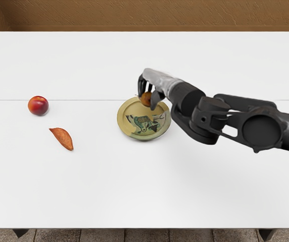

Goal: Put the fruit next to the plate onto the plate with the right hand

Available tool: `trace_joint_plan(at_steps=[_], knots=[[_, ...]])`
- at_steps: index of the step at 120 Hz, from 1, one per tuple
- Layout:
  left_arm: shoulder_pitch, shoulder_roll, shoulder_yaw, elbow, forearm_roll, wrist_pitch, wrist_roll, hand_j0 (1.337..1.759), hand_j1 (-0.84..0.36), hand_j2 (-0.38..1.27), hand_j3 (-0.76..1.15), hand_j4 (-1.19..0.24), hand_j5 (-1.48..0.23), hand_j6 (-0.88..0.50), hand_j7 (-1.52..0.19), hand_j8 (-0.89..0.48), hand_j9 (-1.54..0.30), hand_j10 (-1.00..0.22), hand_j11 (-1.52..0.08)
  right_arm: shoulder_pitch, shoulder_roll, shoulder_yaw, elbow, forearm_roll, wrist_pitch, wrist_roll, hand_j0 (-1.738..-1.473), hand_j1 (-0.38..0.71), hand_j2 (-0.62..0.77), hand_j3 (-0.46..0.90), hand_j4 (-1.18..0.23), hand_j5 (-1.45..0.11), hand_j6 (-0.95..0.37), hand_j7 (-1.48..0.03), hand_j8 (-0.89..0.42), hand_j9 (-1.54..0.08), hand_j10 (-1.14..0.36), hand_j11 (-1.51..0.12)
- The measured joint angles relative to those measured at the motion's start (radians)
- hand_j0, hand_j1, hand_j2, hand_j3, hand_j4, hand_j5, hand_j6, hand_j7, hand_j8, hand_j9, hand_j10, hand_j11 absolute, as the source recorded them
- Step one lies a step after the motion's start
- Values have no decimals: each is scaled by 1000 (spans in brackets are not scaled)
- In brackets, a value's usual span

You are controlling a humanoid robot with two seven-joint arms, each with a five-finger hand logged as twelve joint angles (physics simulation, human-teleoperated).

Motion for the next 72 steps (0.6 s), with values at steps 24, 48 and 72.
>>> trace_joint_plan(at_steps=[24,48,72], knots=[[0,0,0,0,0,0,0,1658,349,0,0,0,0,0,0,0,0,0,0,-37,19,-12,-5,-18,-26,0,-1658,387,572,1,-833,-1224,-476,-1134,-380,-1182,-851,-1189],[0,0,0,0,0,0,0,1658,349,0,0,0,0,0,0,0,0,0,0,-47,35,-21,-27,-16,-32,0,-1658,287,474,0,-714,-1049,-418,-973,-334,-1014,-730,-1019],[0,0,0,0,0,0,0,1658,349,0,0,0,0,0,0,0,0,0,0,-53,49,22,-53,17,-25,0,-1658,-87,175,0,-289,-421,-179,-392,-147,-407,-295,-409]])
